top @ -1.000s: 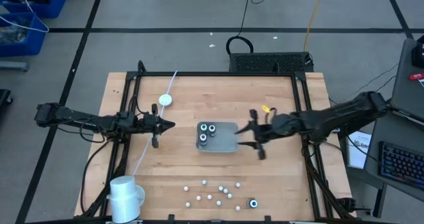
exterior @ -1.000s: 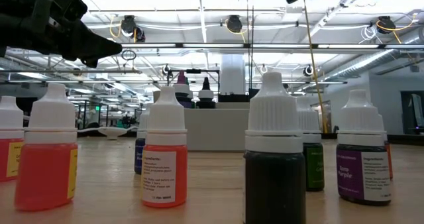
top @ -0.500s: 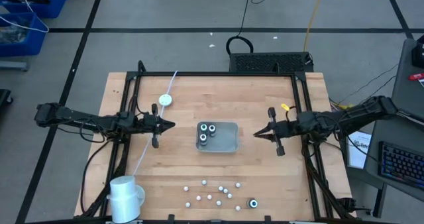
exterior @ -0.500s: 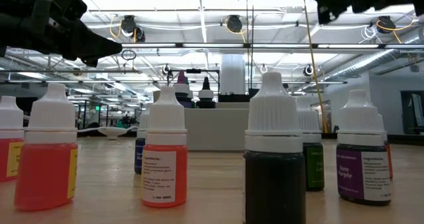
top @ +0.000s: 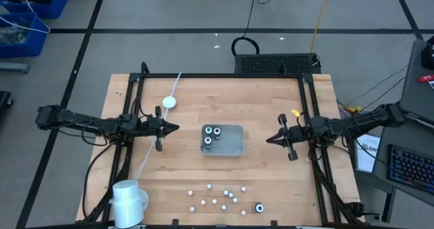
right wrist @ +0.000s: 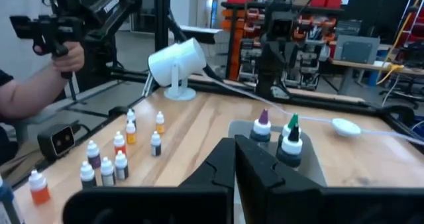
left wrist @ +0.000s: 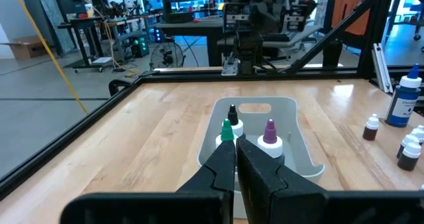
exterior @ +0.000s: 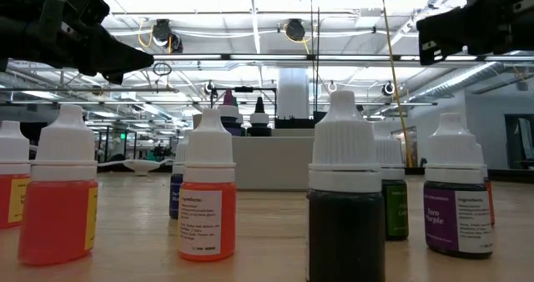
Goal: Pick & Place food coloring
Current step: Put the large blue food coloring bottle into the gray container
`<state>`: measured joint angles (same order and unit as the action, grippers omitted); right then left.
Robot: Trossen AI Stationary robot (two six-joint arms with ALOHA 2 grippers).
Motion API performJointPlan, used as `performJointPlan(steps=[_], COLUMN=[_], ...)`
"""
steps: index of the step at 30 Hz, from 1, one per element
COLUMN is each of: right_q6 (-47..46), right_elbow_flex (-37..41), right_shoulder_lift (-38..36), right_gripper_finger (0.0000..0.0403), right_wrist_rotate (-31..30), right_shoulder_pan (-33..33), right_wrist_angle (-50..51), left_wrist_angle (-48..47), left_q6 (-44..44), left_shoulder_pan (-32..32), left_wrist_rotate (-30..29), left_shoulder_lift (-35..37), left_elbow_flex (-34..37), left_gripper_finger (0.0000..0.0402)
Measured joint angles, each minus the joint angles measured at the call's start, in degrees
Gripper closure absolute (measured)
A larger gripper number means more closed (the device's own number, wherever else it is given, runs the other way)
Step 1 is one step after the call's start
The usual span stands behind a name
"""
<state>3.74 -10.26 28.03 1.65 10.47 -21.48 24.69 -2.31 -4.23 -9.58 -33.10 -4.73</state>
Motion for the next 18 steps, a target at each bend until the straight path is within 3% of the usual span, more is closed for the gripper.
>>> performJointPlan(steps=[10,18], right_q6=[0.21,0.47], right_elbow_flex=[1.33,1.33], right_shoulder_lift=[-6.99,-7.53], right_gripper_finger=[0.0402,0.0402], right_wrist_rotate=[-0.07,-0.06], right_shoulder_pan=[-0.01,-0.01], right_wrist_angle=[0.46,3.36], left_wrist_angle=[-0.02,-0.02], left_q6=[0.02,0.0], left_shoulder_pan=[0.0,0.02], left_wrist_rotate=[0.0,0.0], left_shoulder_lift=[0.0,0.0], left_elbow_flex=[0.0,0.0], left_gripper_finger=[0.038,0.038])
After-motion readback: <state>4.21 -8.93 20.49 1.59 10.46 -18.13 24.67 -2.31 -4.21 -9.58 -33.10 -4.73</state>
